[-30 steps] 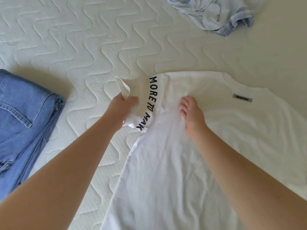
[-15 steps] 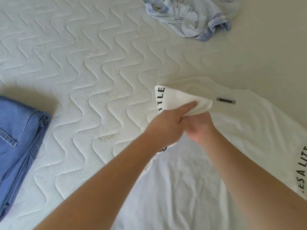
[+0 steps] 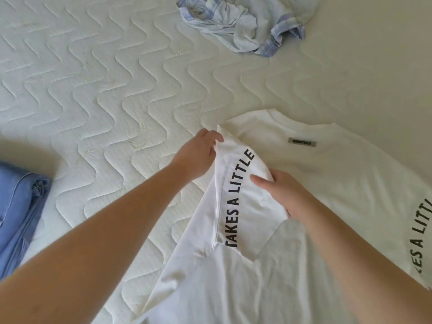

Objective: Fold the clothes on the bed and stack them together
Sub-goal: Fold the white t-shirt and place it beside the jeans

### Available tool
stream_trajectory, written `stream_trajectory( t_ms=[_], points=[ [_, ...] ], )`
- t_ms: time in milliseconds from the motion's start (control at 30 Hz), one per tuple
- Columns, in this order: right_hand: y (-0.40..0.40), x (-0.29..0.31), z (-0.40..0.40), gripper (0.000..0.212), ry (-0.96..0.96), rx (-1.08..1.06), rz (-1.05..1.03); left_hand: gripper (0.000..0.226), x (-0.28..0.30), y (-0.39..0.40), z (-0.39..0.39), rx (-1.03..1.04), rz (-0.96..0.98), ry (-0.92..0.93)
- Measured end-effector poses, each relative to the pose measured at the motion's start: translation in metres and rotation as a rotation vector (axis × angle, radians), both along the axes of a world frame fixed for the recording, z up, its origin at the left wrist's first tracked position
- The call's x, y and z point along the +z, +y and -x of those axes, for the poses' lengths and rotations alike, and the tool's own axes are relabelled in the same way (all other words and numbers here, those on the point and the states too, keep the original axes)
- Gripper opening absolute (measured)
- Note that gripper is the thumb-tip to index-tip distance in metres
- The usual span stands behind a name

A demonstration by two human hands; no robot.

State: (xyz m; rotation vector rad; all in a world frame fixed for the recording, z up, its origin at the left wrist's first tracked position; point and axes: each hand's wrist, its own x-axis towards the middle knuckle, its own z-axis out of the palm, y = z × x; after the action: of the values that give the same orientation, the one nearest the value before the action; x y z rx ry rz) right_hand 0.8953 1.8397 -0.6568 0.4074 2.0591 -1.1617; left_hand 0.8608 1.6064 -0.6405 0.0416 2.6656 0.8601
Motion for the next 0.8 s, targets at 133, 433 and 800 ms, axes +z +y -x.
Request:
stream_trajectory(
  t_ms=[133, 433, 800],
  points=[
    [-0.012, 0.005, -0.005, 0.023, 0.172, 0.232, -0.180, 0.060, -0.021, -0.005, 0.057, -0.199, 0.187, -0.118],
    [-0.005, 0.017, -0.009, 0.016, 0.178, 0.074, 0.017, 0.019, -0.010, -0.015, 0.140, -0.559, 0.432, -0.126],
    [0.017, 0.023, -0.009, 0.011, 0.147, 0.055, -0.114, 0.022, 0.011, 0.004, 0.167, -0.724, 0.624, -0.220]
  ],
)
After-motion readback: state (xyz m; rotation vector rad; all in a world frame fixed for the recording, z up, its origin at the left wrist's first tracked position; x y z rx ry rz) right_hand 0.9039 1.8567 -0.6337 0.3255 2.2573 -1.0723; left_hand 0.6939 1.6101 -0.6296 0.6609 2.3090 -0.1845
